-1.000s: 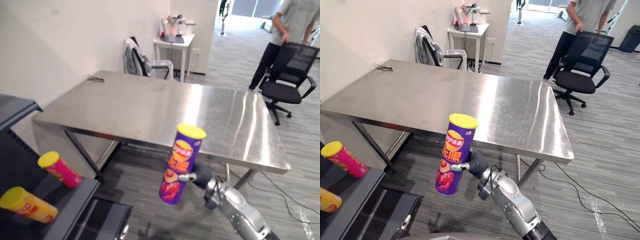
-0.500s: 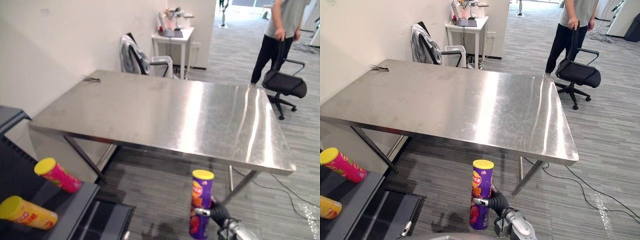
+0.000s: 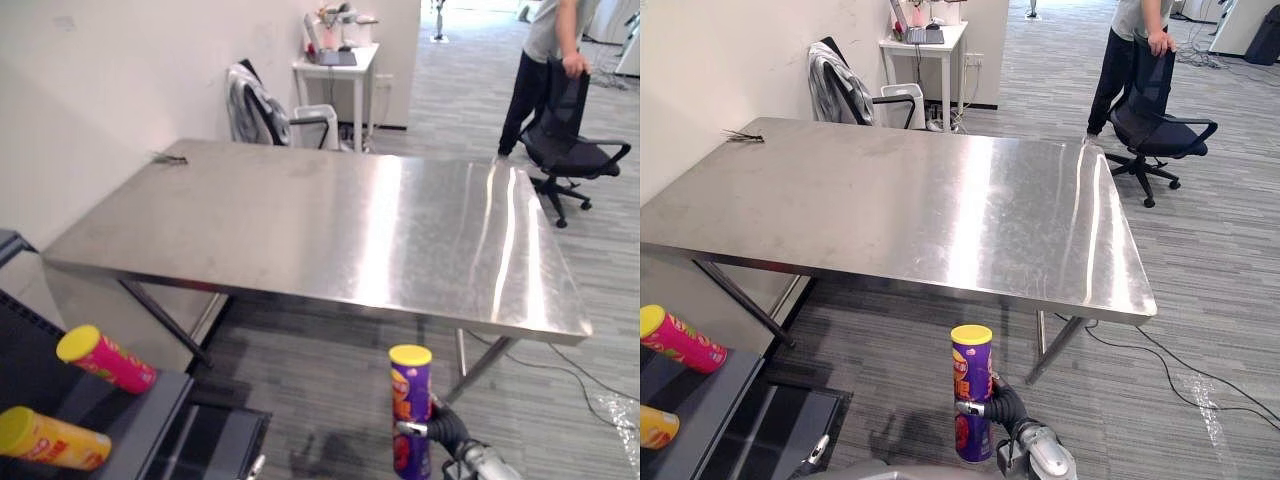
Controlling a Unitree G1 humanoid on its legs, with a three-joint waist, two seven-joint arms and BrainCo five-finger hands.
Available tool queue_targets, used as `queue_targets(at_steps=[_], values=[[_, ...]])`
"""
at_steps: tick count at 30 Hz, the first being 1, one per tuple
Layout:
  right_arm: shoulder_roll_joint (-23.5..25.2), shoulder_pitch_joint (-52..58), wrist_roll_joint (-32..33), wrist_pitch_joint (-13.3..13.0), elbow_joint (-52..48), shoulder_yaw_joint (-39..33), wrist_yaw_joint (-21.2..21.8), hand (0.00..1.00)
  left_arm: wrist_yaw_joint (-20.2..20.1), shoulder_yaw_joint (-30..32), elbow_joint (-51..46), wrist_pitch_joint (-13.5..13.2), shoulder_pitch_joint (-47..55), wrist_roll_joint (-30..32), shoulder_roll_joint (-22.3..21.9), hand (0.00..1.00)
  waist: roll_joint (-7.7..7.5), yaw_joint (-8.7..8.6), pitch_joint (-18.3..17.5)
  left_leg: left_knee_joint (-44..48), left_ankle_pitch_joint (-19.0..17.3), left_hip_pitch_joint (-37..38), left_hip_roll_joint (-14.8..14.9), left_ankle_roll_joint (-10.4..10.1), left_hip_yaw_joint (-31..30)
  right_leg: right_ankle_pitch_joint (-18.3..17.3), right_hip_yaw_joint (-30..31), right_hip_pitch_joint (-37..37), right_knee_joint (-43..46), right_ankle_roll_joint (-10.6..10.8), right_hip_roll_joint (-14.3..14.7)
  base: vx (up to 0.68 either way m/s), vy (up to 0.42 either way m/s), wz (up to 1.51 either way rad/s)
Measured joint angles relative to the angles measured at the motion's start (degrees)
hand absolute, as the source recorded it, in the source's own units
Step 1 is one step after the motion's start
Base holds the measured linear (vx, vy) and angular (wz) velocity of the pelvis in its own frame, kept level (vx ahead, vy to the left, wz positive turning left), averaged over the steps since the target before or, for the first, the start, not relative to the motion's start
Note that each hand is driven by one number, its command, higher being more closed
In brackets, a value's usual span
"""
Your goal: Put the gum and the chips on the shelf.
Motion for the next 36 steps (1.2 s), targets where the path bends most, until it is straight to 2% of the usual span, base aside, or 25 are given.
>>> queue_targets(at_steps=[1, 2, 7, 8, 12, 13, 14, 15, 16, 17, 18, 19, 20, 21, 22, 23, 24, 25, 26, 27, 29, 33, 36], values=[[0.1, 0.0, 0.0, 0.0, -0.5, -0.6, 0.0, 1.00, 0.1, -0.2, 0.0, -0.1, -0.5, -0.1, 0.4, 0.00, -0.78, 0.08, 1.0, 1.9, -0.7, -1.8, -0.2, -0.4, -0.5, -2.2, -0.3, -2.2, 3.9, -0.3, -0.9, -0.04, -0.046, 0.16], [0.1, 0.0, 0.0, 0.0, -0.7, -0.7, -0.1, 1.00, 0.1, -0.2, 0.0, -0.1, -0.7, -0.1, 0.8, 0.00, -0.83, 0.13, 1.1, 2.3, -0.7, -2.1, -0.3, -0.4, -0.7, -2.6, -0.4, -2.5, 4.7, -0.3, -1.0, -0.05, -0.073, 0.23], [-0.3, 1.0, 0.4, -0.1, -5.1, -1.5, -0.1, 1.00, 0.2, -0.2, -0.8, 0.0, -1.5, -0.6, 1.9, 0.00, -3.06, 0.25, 3.1, 5.5, -1.5, -5.8, -0.6, -1.7, -5.0, -8.2, -3.7, -6.3, 13.7, -2.0, -3.0, 0.00, -0.125, 0.40], [-0.4, 0.9, 0.4, -0.1, -5.5, -2.0, -0.1, 1.00, 0.3, -0.1, -1.7, -0.1, -1.4, -1.1, 2.3, 0.00, -3.65, 1.00, 3.4, 5.3, -1.1, -6.3, -0.3, -2.6, -6.1, -9.7, -4.8, -7.1, 15.6, -2.7, -3.0, 0.04, -0.208, 0.45], [-2.0, -0.4, 1.4, -0.3, -6.2, -3.5, -0.1, 1.00, 0.3, 0.6, -4.5, -0.3, -0.4, -3.5, 2.0, 0.00, -4.16, 1.47, 4.5, 5.2, 0.6, -8.0, 0.3, -3.6, -7.6, -13.1, -8.0, -8.0, 19.4, -4.4, -3.6, 0.04, -0.195, 0.43], [-2.9, -1.0, 1.4, -0.3, -6.3, -3.5, -0.2, 1.00, 0.3, 0.7, -5.4, -0.3, 0.0, -4.1, 1.9, 0.00, -4.30, 1.55, 4.9, 5.3, 2.1, -8.6, 0.7, -2.5, -5.7, -13.6, -8.9, -8.0, 19.7, -4.8, -3.8, -0.01, -0.135, 0.45], [-3.4, -2.1, 1.4, -0.3, -6.3, -3.7, -0.2, 1.00, 0.3, 1.1, -6.9, -0.3, 0.4, -5.7, 1.8, 0.00, -4.82, 1.76, 5.3, 4.7, 5.2, -9.3, 1.6, -1.0, -0.8, -13.6, -10.0, -7.8, 18.9, -5.2, -4.1, 0.00, -0.210, 0.55], [-3.4, -2.3, 1.4, -0.5, -6.4, -4.4, -0.3, 1.00, 0.3, 1.8, -8.0, -0.5, 1.0, -5.9, 1.3, 0.00, -5.00, 1.84, 5.3, 4.8, 6.3, -9.7, 2.8, 0.1, 5.5, -13.1, -11.5, -7.7, 17.3, -6.0, -4.0, 0.00, -0.172, 0.51], [-3.3, -2.5, 1.4, -0.6, -6.3, -4.9, -0.4, 1.00, 0.2, 2.1, -8.5, -0.5, 1.2, -6.0, 1.0, 0.00, -5.18, 1.82, 5.5, 8.6, 4.7, -10.8, 3.8, 1.4, 9.0, -12.9, -12.5, -7.7, 16.9, -6.5, -4.0, 0.01, -0.137, 0.62], [-3.0, -2.9, 1.4, -0.7, -6.3, -5.7, -0.8, 1.00, 0.2, 2.2, -8.9, -0.5, 1.4, -7.2, 0.9, 0.00, -4.57, 1.67, 5.4, 16.7, 1.4, -12.3, 5.7, 4.2, 14.8, -13.0, -14.6, -7.3, 16.3, -6.9, -4.0, 0.03, -0.111, 0.63], [-3.2, -2.7, 1.4, -0.7, -6.3, -6.1, -1.1, 1.00, 0.3, 2.2, -9.0, -0.5, 1.3, -7.6, 0.9, 0.00, -4.32, 1.48, 5.4, 19.8, 0.3, -12.5, 6.5, 4.9, 17.3, -12.9, -15.9, -6.6, 16.0, -7.2, -4.0, 0.04, -0.100, 1.02], [-3.6, -1.9, 1.4, -0.8, -6.4, -6.9, -1.3, 1.00, 0.3, 2.1, -9.6, -0.5, 1.0, -7.9, 0.7, 0.00, -4.20, 0.87, 5.5, 24.1, -1.5, -12.6, 7.8, 6.9, 20.7, -12.8, -19.3, -5.4, 15.0, -7.4, -3.8, 0.05, -0.116, 1.26], [-3.4, -0.4, 1.4, -1.2, -6.5, -7.8, -1.5, 1.00, 0.3, 1.6, -11.5, -0.5, 0.7, -7.9, 0.6, 0.00, -3.09, 0.85, 4.9, 25.2, -2.2, -11.9, 8.6, 8.3, 24.4, -12.8, -22.8, -4.6, 14.6, -7.4, -4.1, 0.02, -0.079, 1.41], [-3.3, 0.2, 1.4, -1.2, -6.6, -8.2, -1.6, 1.00, 0.2, 1.3, -12.7, -0.5, 0.5, -7.9, 0.6, 0.00, -2.95, 0.77, 4.8, 24.2, -1.7, -12.2, 8.9, 8.5, 26.5, -12.8, -24.8, -4.2, 14.6, -7.4, -4.2, -0.01, -0.101, 1.68], [-2.9, 1.3, 1.4, -1.2, -6.6, -8.5, -1.6, 1.00, 0.1, 0.2, -15.8, -0.8, 0.2, -7.9, 1.0, 0.00, -3.71, 0.36, 4.6, 21.1, 0.7, -13.7, 7.8, 11.8, 30.1, -12.7, -28.5, -4.0, 13.8, -7.5, -4.8, -0.04, -0.064, 1.90], [-2.5, 2.5, 1.4, -1.2, -6.7, -8.8, -1.3, 1.00, 0.0, -0.9, -17.5, -0.8, -0.3, -7.8, 1.4, 0.00, -5.23, -0.48, 3.8, 12.7, 3.7, -12.3, 4.5, 12.1, 31.6, -11.2, -32.3, -3.3, 10.2, -7.5, -6.2, -0.04, -0.037, 1.87], [-2.3, 2.8, 1.4, -1.3, -6.8, -9.4, -1.1, 1.00, -0.1, -1.0, -17.8, -0.8, -0.6, -7.8, 1.1, 0.00, -4.98, -0.60, 3.8, 10.8, 3.4, -11.3, 4.1, 12.3, 33.5, -10.3, -34.6, -2.6, 8.5, -7.5, -5.9, 0.00, -0.023, 1.95], [-2.2, 2.9, 1.5, -1.6, -6.9, -11.4, -0.5, 1.00, 0.0, -2.1, -17.8, -0.8, -1.0, -7.6, 0.6, 0.00, -3.22, -1.37, 4.1, 11.1, 2.3, -7.7, 6.2, 10.9, 41.4, -9.5, -39.4, -0.8, 8.2, -8.1, -5.8, 0.02, -0.015, 1.37], [-2.1, 3.0, 1.5, -1.6, -6.8, -11.9, -0.5, 1.00, 0.0, -2.4, -17.8, -0.8, -1.2, -7.4, 0.5, 0.00, -3.08, -1.90, 4.1, 10.5, 2.2, -7.4, 6.3, 10.7, 41.9, -9.5, -40.3, -0.6, 8.4, -8.1, -5.8, 0.02, 0.044, 1.71], [-1.8, 2.9, 1.5, -1.6, -6.4, -13.0, -0.5, 1.00, -0.1, -4.3, -17.9, -0.8, -2.0, -7.2, 0.3, 0.00, -1.41, -2.67, 4.0, 7.9, 2.8, -6.9, 5.5, 10.5, 44.4, -9.5, -43.0, 0.0, 9.7, -8.1, -6.8, 0.01, 0.073, 1.10], [-1.7, 3.1, 1.5, -1.5, -6.3, -14.0, -0.4, 1.00, -0.3, -6.6, -17.8, -0.8, -2.7, -6.8, 0.2, 0.00, -1.17, -2.58, 3.9, 5.4, 3.8, -7.2, 4.3, 10.8, 47.1, -9.5, -45.7, 0.4, 11.1, -8.1, -8.1, 0.02, 0.126, 1.02], [-0.5, 3.1, 1.5, -1.6, -6.3, -14.2, -0.5, 1.00, -1.6, -9.2, -16.2, -0.7, -3.4, -4.8, -0.2, 0.00, -0.70, -2.56, 4.1, -1.7, 4.9, -8.1, 0.5, 9.5, 45.8, -9.5, -49.9, -0.1, 12.7, -8.1, -9.6, 0.01, 0.171, 0.63], [-0.3, 3.2, 1.4, -1.5, -6.2, -13.6, -0.5, 1.00, -1.7, -9.1, -15.3, -0.7, -3.8, -3.0, 0.1, 0.00, -0.72, -2.46, 4.4, -2.5, 5.1, -8.9, -1.1, 10.3, 43.7, -9.0, -50.6, -0.2, 13.0, -7.2, -10.6, 0.04, 0.157, 0.43]])
